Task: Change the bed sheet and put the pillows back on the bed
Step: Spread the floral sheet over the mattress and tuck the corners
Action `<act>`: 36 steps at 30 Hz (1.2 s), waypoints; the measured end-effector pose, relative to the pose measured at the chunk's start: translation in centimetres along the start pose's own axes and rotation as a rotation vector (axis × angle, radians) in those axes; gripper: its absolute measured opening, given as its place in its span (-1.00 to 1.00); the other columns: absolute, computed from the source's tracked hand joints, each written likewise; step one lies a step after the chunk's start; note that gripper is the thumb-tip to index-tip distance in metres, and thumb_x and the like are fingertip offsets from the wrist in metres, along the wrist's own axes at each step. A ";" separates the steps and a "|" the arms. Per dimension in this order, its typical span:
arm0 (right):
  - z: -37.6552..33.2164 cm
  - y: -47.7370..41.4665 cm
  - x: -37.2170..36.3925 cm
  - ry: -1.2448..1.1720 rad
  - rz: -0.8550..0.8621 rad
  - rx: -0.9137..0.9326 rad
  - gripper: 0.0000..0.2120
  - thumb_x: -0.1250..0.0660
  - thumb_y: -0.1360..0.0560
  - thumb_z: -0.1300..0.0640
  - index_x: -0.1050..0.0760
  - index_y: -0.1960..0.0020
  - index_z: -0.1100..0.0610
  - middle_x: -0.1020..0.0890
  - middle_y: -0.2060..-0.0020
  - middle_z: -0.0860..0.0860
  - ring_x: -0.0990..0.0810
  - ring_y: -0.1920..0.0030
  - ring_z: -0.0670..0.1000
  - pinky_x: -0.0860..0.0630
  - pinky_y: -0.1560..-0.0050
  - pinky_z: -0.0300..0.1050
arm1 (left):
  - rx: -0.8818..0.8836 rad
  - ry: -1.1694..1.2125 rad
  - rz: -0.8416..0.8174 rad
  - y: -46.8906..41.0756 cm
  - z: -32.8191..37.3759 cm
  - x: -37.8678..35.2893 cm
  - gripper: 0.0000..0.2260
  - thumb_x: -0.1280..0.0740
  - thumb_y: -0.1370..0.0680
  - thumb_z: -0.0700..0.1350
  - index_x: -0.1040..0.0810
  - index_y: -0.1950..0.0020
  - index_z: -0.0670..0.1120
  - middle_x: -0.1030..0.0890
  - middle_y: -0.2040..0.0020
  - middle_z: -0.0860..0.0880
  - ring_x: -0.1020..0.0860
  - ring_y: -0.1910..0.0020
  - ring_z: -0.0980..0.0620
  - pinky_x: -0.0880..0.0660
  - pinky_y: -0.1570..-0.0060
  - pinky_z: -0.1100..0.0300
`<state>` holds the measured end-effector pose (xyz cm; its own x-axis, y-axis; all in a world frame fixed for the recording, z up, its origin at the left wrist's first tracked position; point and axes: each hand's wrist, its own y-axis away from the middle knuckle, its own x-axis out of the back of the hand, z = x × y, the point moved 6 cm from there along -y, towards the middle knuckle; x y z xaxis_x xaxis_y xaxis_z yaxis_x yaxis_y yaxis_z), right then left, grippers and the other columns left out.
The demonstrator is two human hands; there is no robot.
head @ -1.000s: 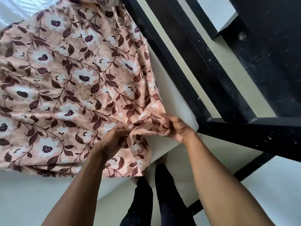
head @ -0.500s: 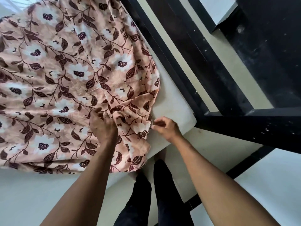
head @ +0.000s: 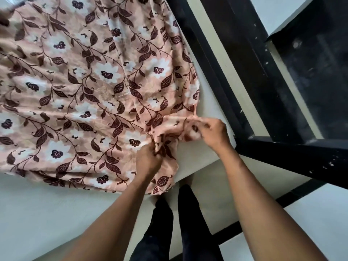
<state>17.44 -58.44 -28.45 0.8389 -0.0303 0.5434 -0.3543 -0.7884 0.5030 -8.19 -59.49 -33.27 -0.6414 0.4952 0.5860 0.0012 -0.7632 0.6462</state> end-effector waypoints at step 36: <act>14.8 10.3 6.9 -0.240 0.766 -0.593 -0.73 -0.22 -0.64 0.20 -0.63 0.03 0.34 -0.69 0.10 0.30 -0.65 0.06 0.25 -0.37 0.22 -0.05 | -0.909 -0.497 -0.600 10.7 7.9 -9.0 -0.88 -0.30 -0.55 -0.13 -0.62 -0.01 -0.06 -0.58 0.20 0.02 -0.58 0.22 0.02 -0.37 0.32 0.23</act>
<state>25.73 -75.83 -29.46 0.3362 -0.5771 0.7443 -0.9287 -0.0718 0.3638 3.69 -68.80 -27.80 0.0123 0.8261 0.5633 -0.8679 -0.2710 0.4163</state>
